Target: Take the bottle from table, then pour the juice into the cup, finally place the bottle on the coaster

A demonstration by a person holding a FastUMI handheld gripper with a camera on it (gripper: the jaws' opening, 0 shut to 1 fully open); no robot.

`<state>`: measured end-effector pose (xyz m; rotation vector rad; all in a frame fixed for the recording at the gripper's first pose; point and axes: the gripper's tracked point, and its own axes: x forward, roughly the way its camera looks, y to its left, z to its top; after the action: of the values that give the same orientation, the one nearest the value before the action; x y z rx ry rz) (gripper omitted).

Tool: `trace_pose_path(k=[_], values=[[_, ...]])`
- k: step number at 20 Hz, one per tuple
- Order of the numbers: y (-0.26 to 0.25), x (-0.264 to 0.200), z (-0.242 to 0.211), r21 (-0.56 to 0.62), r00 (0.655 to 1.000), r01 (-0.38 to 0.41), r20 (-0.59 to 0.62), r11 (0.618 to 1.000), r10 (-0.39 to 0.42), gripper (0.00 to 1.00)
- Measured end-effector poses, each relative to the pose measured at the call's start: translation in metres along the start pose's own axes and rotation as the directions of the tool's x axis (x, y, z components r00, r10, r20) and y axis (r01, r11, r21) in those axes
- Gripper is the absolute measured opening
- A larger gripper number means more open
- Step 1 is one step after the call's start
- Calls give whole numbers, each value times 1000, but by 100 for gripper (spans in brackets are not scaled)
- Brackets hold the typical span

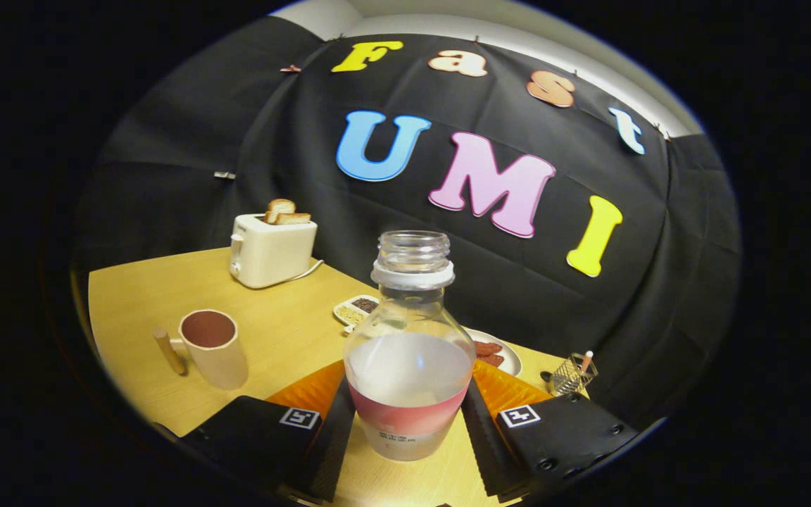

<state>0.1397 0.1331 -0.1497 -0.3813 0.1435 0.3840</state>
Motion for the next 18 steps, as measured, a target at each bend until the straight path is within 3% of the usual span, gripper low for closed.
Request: trace_pose_path(k=[8,18], values=[[48,17,12,-251,998,-55,-40,966,47,76],[89,42,11,-523,994,-111,-47,845,102,75]])
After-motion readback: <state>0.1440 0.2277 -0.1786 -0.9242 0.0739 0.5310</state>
